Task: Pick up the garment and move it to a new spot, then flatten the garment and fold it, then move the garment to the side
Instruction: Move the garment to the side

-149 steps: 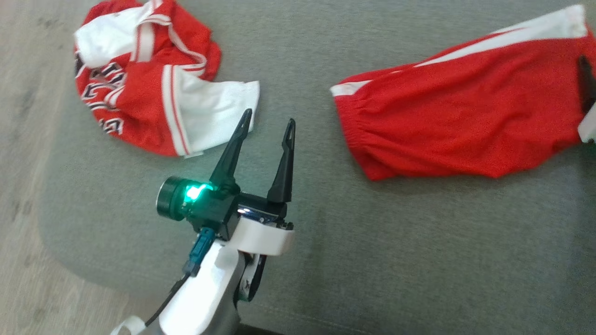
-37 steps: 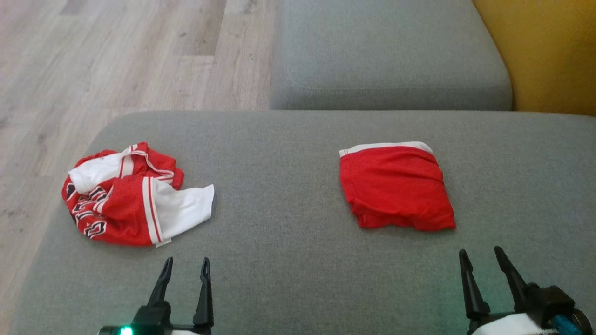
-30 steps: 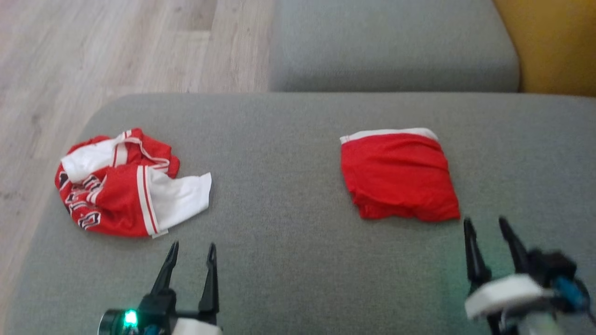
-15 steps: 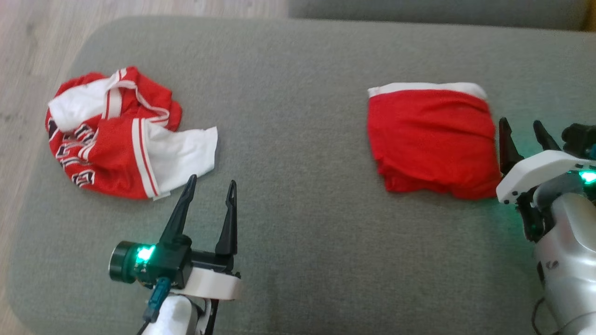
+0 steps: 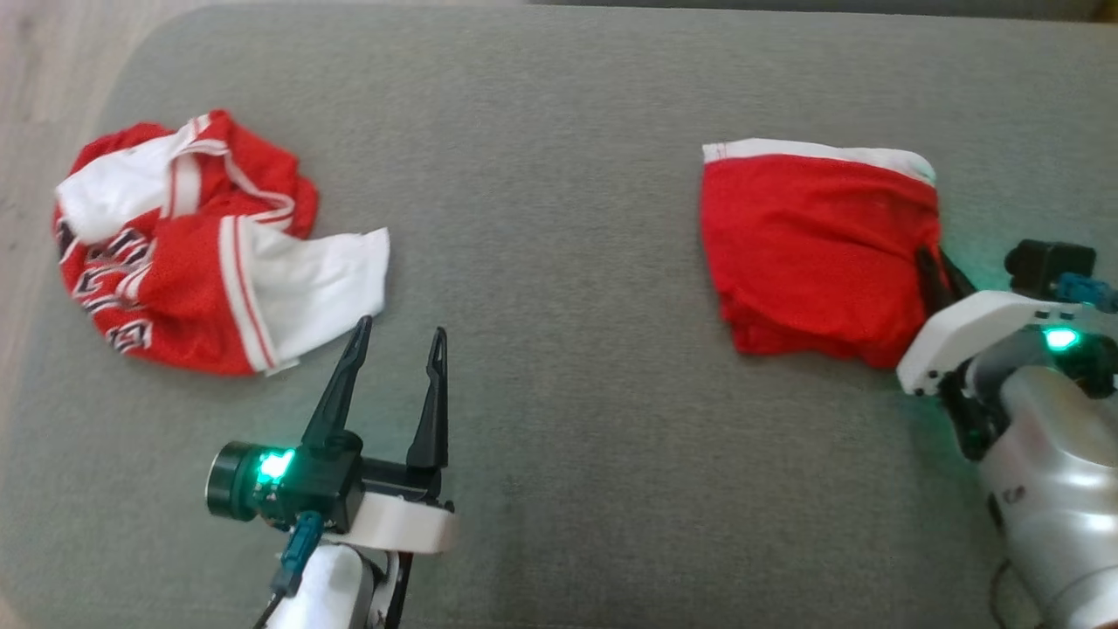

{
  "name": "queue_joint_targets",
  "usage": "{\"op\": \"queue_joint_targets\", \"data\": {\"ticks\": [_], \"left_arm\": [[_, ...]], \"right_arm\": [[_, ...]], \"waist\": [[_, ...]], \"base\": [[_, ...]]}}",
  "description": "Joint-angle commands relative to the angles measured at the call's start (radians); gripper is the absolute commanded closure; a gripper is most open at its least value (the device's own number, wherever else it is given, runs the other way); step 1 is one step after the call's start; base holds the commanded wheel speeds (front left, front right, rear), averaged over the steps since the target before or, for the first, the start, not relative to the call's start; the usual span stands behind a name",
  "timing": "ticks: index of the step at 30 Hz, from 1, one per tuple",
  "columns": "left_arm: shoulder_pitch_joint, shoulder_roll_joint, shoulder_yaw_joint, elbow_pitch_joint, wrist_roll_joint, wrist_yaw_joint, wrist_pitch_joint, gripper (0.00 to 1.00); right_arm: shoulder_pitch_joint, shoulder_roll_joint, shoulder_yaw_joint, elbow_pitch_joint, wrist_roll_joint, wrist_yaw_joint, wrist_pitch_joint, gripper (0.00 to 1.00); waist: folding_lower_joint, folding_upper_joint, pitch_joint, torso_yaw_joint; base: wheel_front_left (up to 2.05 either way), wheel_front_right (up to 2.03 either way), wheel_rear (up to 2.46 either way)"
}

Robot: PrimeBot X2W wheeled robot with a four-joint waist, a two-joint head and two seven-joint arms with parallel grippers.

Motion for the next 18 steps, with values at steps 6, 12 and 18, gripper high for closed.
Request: {"op": "queue_joint_targets", "data": {"ticks": [6, 12, 18], "left_arm": [[-0.051, 0.001, 0.034, -0.078, 0.013, 0.005, -0.005, 0.00], [-0.092, 0.001, 0.024, -0.120, 0.014, 0.005, -0.005, 0.00], [-0.154, 0.001, 0.010, -0.148, 0.028, -0.006, -0.005, 0.00]], "right_arm": [[-0.020, -0.169, 0.053, -0.003, 0.008, 0.007, -0.012, 1.00], [-0.040, -0.363, 0.050, -0.001, -0.004, 0.007, -0.021, 1.00], [-0.095, -0.520, -0.019, 0.026, -0.024, 0.007, -0.054, 1.00]], "waist": [[0.0000, 0.0000, 0.040, -0.077], [0.0000, 0.0000, 0.130, -0.111], [0.0000, 0.0000, 0.232, -0.120]], "base": [[0.00, 0.00, 0.00], [0.00, 0.00, 0.00], [0.00, 0.00, 0.00]]}}
